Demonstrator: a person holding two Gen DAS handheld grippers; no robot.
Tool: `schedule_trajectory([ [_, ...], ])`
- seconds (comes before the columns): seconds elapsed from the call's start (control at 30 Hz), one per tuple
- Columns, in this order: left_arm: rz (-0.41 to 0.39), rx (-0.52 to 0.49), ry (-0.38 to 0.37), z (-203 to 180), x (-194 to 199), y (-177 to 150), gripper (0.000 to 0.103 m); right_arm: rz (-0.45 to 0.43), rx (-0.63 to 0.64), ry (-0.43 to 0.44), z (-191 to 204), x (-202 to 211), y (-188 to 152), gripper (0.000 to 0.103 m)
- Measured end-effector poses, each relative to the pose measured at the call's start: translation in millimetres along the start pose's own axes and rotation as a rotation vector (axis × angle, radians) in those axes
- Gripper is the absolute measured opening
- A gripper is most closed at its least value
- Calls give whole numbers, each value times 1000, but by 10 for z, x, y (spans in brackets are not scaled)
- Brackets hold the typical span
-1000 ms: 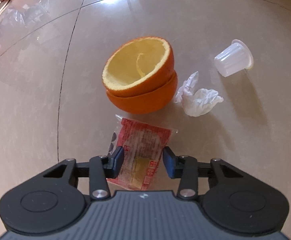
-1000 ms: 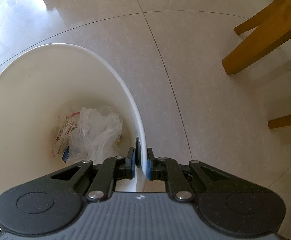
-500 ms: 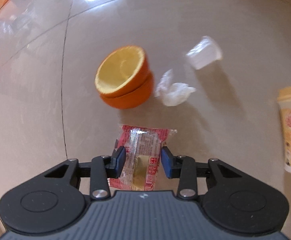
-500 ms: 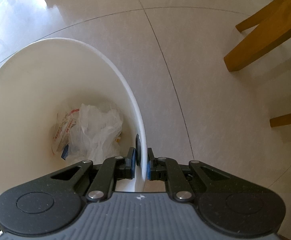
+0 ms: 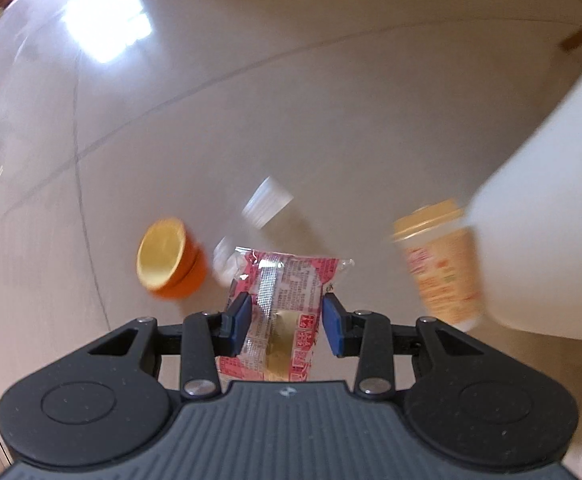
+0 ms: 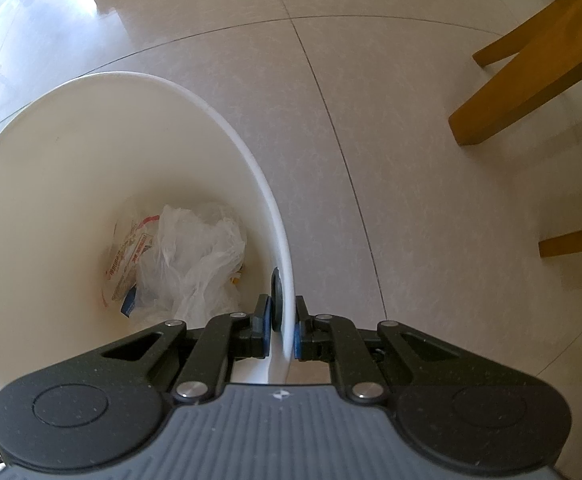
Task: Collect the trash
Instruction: 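Carry the snack packet over the bucket and release it with the left tool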
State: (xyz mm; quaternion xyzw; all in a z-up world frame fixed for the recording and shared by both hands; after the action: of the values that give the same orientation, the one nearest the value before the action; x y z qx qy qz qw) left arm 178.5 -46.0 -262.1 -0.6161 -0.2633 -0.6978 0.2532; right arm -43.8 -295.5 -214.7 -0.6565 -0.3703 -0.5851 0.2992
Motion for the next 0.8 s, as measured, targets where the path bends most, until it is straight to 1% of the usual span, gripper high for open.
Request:
schedule_trajectory([
  [0.07,-27,-52,-9,-153,254,94,37,-1,-1,0,-9,-4,1,12],
  [0.17,-64,-127,-42,-454,645,232,37,-2,2,-4,-9,-7,0,13],
  [0.27,-96,-210,-83,-824,1012,351,37,-4,4,-5,-6,-9,-3,13],
  [0.37,-123,-299,-109,-1204,1272,435,37,-2,1,-3,-8,-16,-4,12],
  [0.5,-170,-398,-166,-1731,1477,509,37,-3,2,-5,0,-16,-6,13],
  [0.57,-171,-430,-192,-1951,1484,539,37,-3,1,-5,-2,-16,-4,13],
  [0.67,-164,-454,-191,-2156,1418,563,38,-2,0,-4,-3,-14,-6,13],
  [0.77,-165,-459,-191,-2191,1350,567,51,-2,1,-4,-4,-12,-5,13],
  [0.8,-163,-460,-188,-2215,1352,588,61,-2,-1,-3,-4,-12,-6,13],
])
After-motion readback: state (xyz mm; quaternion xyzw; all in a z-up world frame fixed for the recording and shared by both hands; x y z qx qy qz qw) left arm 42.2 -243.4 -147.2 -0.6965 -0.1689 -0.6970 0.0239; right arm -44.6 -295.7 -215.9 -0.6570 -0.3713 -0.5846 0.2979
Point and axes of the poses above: each gripper's, at about its wrist camera, not at the fingertips, and x roughly against the way its jaws point, z to its left, y to its top, the point moved 6 cm from there along -x, roughly the way its jaws point, and after that the axes turned 9 degrees about z, right-handed, at the moved point
